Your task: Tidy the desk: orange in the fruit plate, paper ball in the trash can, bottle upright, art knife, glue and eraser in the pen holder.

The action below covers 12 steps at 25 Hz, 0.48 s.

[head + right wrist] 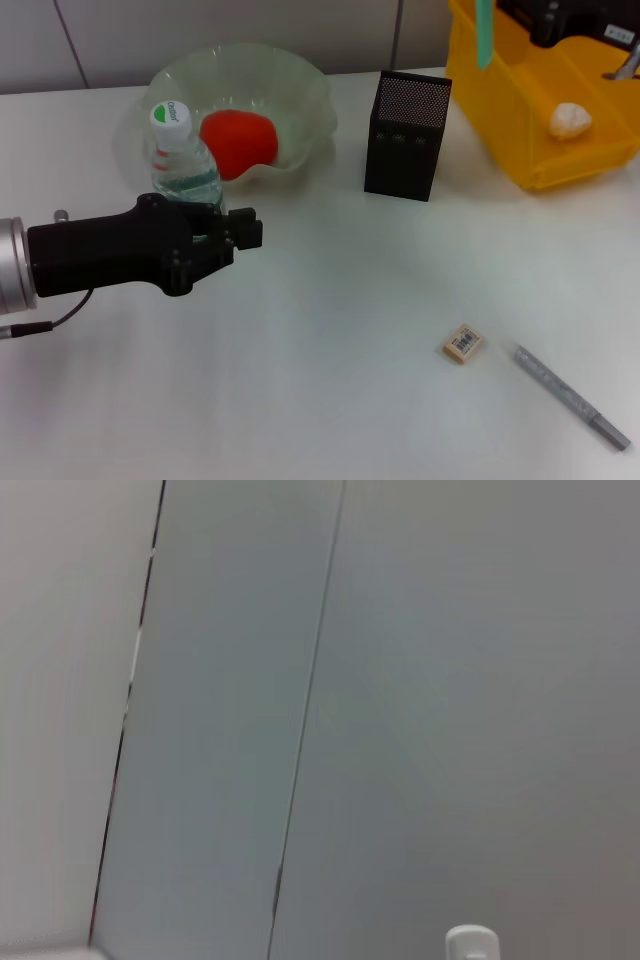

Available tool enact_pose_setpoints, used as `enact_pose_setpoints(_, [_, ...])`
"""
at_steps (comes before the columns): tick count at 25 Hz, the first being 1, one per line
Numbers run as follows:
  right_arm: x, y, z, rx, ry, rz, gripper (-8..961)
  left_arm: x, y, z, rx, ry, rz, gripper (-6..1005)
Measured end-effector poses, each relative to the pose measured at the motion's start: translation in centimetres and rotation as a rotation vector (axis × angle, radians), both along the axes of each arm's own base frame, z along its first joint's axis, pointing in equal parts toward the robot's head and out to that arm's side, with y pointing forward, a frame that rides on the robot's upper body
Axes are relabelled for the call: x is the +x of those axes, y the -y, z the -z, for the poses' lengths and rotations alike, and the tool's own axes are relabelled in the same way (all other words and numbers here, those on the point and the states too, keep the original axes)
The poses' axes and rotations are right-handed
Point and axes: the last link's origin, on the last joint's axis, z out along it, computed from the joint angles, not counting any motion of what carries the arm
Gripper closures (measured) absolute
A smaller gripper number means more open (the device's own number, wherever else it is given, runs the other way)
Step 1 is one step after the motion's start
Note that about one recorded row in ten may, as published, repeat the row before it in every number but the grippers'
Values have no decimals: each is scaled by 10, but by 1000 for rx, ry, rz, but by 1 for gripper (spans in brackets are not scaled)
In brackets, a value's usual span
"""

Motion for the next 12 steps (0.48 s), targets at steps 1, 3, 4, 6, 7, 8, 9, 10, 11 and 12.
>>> enact_pose_setpoints(1, [0,0,0,0,0,0,776,0,0,0,-2,1,0,861])
enact_pose_setpoints(3, [3,-1,-2,-7,-37,6,776,0,0,0,-3,2,1,861])
enact_pose_setpoints(4, [5,-1,-2,-12,-49,11,776,0,0,0,-3,2,1,861])
enact_pose_setpoints(6, [8,-2,-1,-23,-61,21,775,0,1,0,-5,3,2,861])
enact_pose_setpoints(7, [10,-2,-1,-27,-65,27,775,0,1,0,-5,3,2,861])
enact_pose_setpoints(8, [12,-2,1,-32,-68,33,775,0,1,0,-5,3,2,861])
enact_pose_setpoints(9, [13,-1,2,-37,-72,38,775,0,1,0,-5,3,2,861])
enact_pose_setpoints(10, [16,0,5,-49,-81,47,774,1,0,1,-5,3,4,861])
enact_pose_setpoints(11, [16,0,5,-49,-81,47,774,1,0,1,-5,3,4,861])
enact_pose_setpoints(12, [17,0,6,-55,-85,50,774,3,0,2,-8,0,18,861])
